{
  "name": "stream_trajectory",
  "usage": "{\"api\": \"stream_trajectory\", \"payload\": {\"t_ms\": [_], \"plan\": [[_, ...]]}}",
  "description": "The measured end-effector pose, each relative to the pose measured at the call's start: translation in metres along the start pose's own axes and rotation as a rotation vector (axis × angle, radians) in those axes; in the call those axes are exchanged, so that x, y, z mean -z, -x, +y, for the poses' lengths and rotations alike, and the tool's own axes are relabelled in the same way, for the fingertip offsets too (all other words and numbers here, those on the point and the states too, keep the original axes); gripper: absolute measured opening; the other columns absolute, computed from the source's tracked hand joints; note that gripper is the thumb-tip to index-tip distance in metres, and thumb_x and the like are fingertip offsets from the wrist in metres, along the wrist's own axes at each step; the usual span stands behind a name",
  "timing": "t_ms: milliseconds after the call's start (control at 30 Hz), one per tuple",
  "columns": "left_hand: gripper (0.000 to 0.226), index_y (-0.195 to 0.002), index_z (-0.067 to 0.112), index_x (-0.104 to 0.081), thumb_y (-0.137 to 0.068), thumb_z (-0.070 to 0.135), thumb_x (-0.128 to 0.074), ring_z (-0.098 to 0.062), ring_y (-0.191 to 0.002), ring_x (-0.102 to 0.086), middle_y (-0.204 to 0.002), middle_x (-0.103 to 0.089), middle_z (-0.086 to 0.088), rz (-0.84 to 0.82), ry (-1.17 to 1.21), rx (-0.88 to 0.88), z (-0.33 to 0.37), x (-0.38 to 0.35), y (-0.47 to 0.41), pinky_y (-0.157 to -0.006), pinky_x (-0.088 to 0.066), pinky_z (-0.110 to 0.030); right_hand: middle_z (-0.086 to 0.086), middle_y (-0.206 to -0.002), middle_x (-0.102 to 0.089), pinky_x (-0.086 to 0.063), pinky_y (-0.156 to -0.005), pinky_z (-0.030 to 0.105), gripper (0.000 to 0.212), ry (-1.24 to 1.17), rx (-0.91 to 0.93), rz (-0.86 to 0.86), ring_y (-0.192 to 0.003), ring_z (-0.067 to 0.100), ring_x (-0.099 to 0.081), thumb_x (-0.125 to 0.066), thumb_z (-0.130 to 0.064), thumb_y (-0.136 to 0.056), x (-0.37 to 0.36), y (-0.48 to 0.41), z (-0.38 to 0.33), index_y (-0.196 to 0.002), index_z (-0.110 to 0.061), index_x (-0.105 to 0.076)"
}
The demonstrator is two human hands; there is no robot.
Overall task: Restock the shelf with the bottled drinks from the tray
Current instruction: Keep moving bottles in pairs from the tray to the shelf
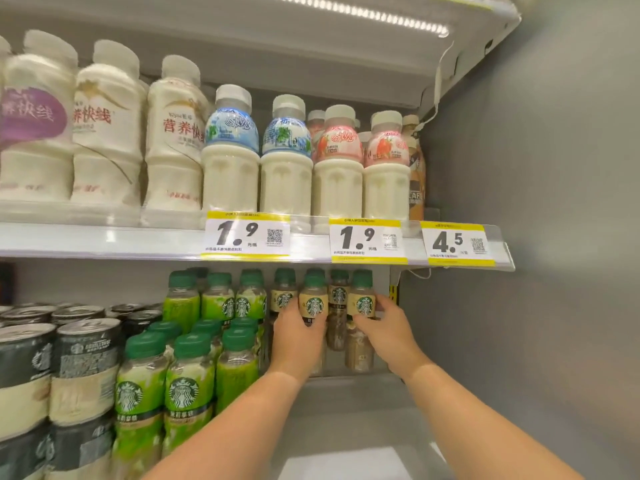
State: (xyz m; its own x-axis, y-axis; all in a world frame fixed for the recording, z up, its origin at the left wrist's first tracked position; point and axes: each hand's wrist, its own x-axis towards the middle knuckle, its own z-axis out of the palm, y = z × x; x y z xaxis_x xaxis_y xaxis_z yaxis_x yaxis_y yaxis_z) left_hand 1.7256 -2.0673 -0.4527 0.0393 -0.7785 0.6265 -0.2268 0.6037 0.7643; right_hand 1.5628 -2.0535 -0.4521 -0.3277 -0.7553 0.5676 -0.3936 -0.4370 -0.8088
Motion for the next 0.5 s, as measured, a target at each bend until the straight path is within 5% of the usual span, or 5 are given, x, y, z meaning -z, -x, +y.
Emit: {"api": "stream_trajectory", "payload": {"t_ms": [167,300,400,500], "plan": [[0.026,-0.117,0.016,-0.062,-0.091,0.021,-0.067,-0.017,-0.095,-0.064,-0.102,-0.069,-0.002,0.042,0.044,0.040,-0.006,-0.003,0.010,-0.088,-0.053,-0.037,-0.023,-0.089,-0.072,-0.048,-0.063,0.007,0.035,0.063,-0.060,-0.076,-0.084,-0.007,-0.066,-0.077,-0.019,-0.075,0.000,0.011,0.023,-0.097,-0.041,-0.061],[0.031,-0.112,0.009,-0.064,-0.085,0.019,-0.074,0.003,-0.087,-0.050,-0.110,-0.055,-0.012,0.093,-0.047,0.129,-0.006,-0.007,0.024,-0.094,-0.044,-0.031,-0.027,-0.087,-0.070,-0.045,-0.063,0.006,0.040,0.138,-0.099,-0.112,-0.083,-0.012,-0.063,-0.084,-0.022,-0.070,0.003,0.026,0.048,-0.094,-0.042,-0.060],[0.053,-0.126,0.004,-0.051,-0.082,0.018,-0.076,-0.026,-0.110,-0.053,-0.123,-0.047,-0.014,0.058,-0.155,0.267,-0.012,-0.009,0.033,-0.096,-0.042,-0.036,-0.017,-0.089,-0.071,-0.044,-0.059,0.005,0.035,0.197,-0.064,-0.091,-0.077,-0.008,-0.064,-0.087,-0.023,-0.069,-0.001,0.026,0.058,-0.090,-0.037,-0.062],[0.053,-0.126,0.005,-0.047,-0.083,0.016,-0.076,-0.032,-0.116,-0.053,-0.125,-0.049,-0.013,0.006,-0.301,0.274,-0.019,-0.007,0.034,-0.097,-0.045,-0.041,-0.018,-0.086,-0.069,-0.045,-0.059,0.004,0.039,0.217,-0.034,-0.059,-0.075,-0.004,-0.066,-0.088,-0.022,-0.068,-0.005,0.020,0.063,-0.090,-0.036,-0.059]]}}
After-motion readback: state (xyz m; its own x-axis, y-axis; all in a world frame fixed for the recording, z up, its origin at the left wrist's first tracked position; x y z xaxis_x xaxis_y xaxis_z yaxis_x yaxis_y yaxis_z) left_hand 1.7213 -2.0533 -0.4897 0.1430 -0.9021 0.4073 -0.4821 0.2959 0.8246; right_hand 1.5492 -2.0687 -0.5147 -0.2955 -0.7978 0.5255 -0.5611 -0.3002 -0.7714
